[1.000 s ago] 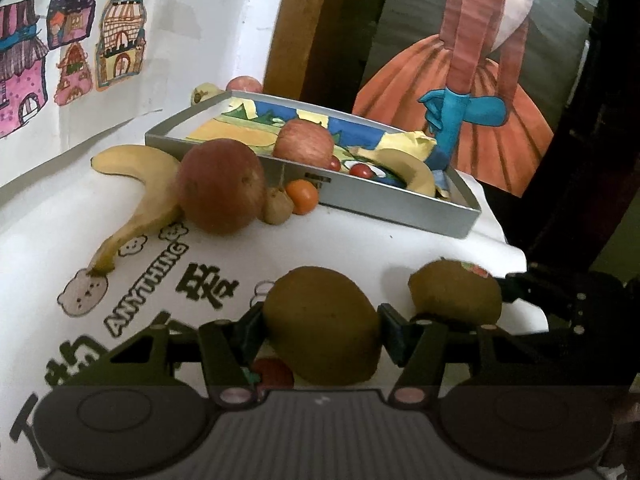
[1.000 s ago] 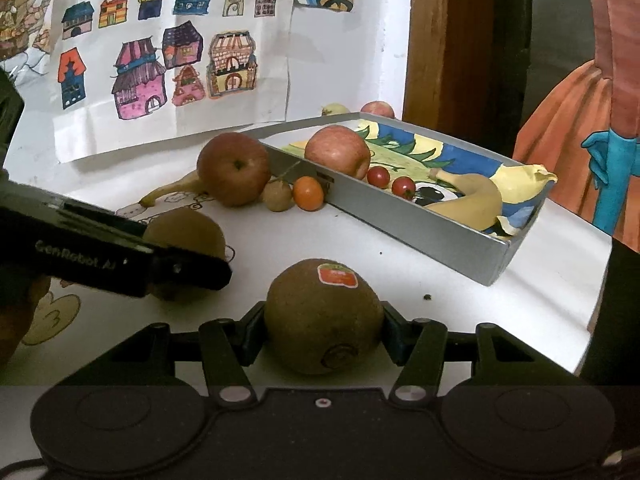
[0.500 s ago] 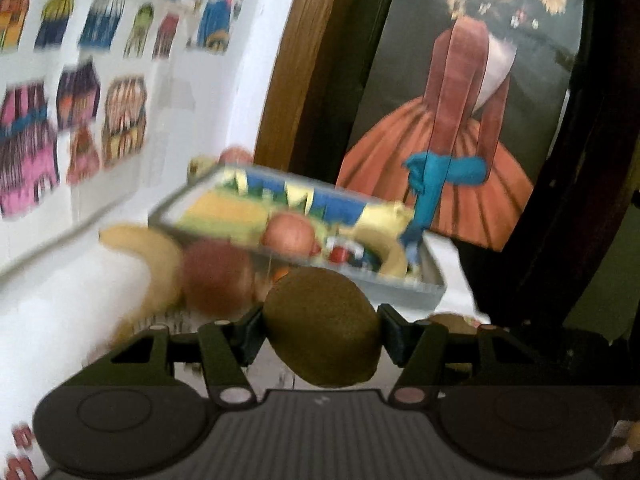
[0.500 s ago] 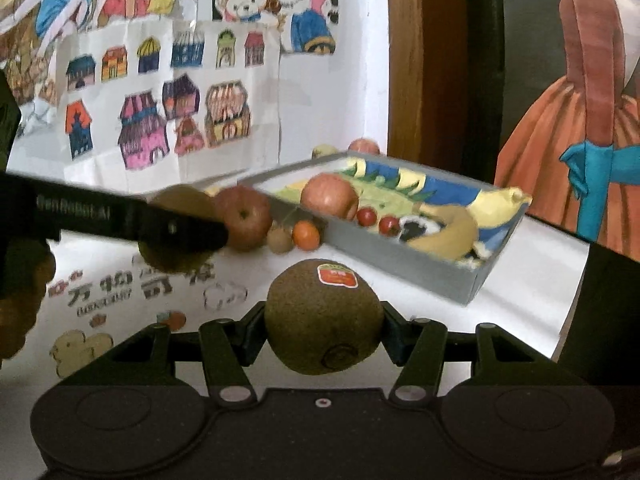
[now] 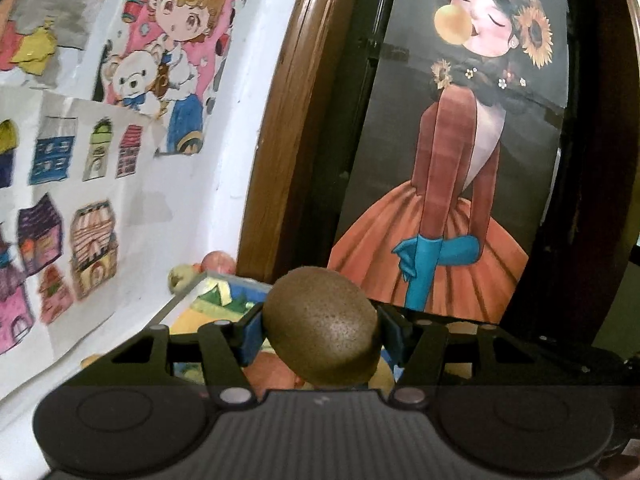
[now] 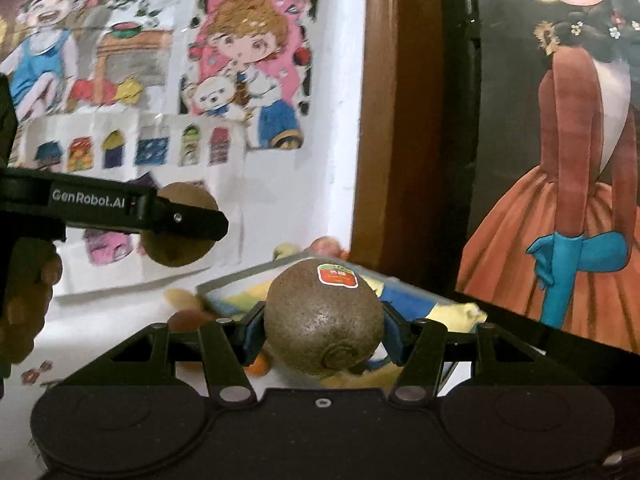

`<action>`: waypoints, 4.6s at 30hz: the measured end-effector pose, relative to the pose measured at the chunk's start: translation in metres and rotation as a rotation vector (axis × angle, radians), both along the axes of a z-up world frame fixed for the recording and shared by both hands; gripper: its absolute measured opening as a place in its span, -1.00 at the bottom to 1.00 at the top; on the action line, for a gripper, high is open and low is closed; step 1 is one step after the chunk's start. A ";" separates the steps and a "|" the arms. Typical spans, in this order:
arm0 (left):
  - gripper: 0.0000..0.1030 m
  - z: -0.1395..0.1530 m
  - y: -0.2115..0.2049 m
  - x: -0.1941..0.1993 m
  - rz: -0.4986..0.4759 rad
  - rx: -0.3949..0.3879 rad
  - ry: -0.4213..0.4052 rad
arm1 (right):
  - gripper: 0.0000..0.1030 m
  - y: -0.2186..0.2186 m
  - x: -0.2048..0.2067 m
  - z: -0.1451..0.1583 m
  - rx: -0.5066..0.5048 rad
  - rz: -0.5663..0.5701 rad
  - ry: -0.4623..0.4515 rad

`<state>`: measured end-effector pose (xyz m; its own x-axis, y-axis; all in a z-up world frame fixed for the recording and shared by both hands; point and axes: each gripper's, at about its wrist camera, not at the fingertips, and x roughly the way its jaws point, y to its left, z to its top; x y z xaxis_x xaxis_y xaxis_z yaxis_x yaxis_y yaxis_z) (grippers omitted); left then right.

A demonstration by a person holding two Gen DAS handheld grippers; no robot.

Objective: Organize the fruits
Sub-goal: 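Lift and carry both kiwis over the tray with the left and right tools, then lower the kiwi into the tray and open the left tool while the right tool releases its kiwi, then withdraw both open tools back from the tray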

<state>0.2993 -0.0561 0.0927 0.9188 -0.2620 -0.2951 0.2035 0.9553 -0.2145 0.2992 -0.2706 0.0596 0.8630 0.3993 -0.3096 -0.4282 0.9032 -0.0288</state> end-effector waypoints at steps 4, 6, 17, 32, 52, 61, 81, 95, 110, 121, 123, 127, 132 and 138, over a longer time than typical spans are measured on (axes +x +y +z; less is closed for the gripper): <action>0.23 -0.011 -0.009 0.024 -0.008 -0.006 0.004 | 0.15 -0.006 0.026 -0.003 0.003 -0.036 -0.006; 0.23 -0.018 -0.014 0.036 -0.010 -0.010 0.019 | 0.15 -0.010 0.038 -0.005 0.019 -0.052 -0.001; 0.23 -0.064 -0.034 0.081 -0.034 -0.021 0.099 | 0.15 -0.026 0.078 -0.042 0.011 -0.111 0.071; 0.23 -0.098 -0.059 0.110 -0.084 0.009 0.158 | 0.15 -0.039 0.100 -0.086 0.010 -0.154 0.158; 0.23 -0.116 -0.075 0.118 -0.114 0.066 0.174 | 0.15 -0.035 0.098 -0.099 -0.007 -0.168 0.138; 0.23 -0.118 -0.076 0.118 -0.118 0.065 0.186 | 0.16 -0.033 0.097 -0.100 -0.023 -0.170 0.136; 0.40 -0.101 -0.069 0.104 -0.093 0.039 0.137 | 0.42 -0.033 0.090 -0.100 -0.016 -0.174 0.132; 0.88 -0.076 -0.057 0.066 -0.060 0.027 0.073 | 0.77 -0.033 0.063 -0.083 -0.002 -0.173 0.117; 0.99 -0.032 -0.013 -0.016 0.010 -0.002 -0.021 | 0.99 -0.021 -0.020 -0.036 0.042 -0.152 0.000; 0.99 -0.007 0.060 -0.090 0.135 0.042 -0.058 | 0.99 0.009 -0.085 -0.018 0.016 -0.084 -0.008; 0.99 -0.009 0.073 -0.102 0.154 0.050 -0.047 | 0.99 0.017 -0.096 -0.019 0.010 -0.068 0.001; 0.99 -0.014 0.097 -0.125 0.189 0.063 -0.027 | 0.99 0.035 -0.116 -0.022 -0.003 -0.032 0.026; 0.99 -0.024 0.117 -0.143 0.206 0.084 0.006 | 0.99 0.057 -0.129 -0.030 -0.023 0.025 0.078; 0.99 -0.042 0.130 -0.154 0.202 0.103 0.047 | 0.99 0.079 -0.131 -0.043 -0.077 0.065 0.137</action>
<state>0.1450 0.0739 0.0510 0.9342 -0.0407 -0.3545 -0.0018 0.9929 -0.1185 0.1678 -0.1915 0.0168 0.7839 0.4231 -0.4544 -0.4902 0.8709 -0.0347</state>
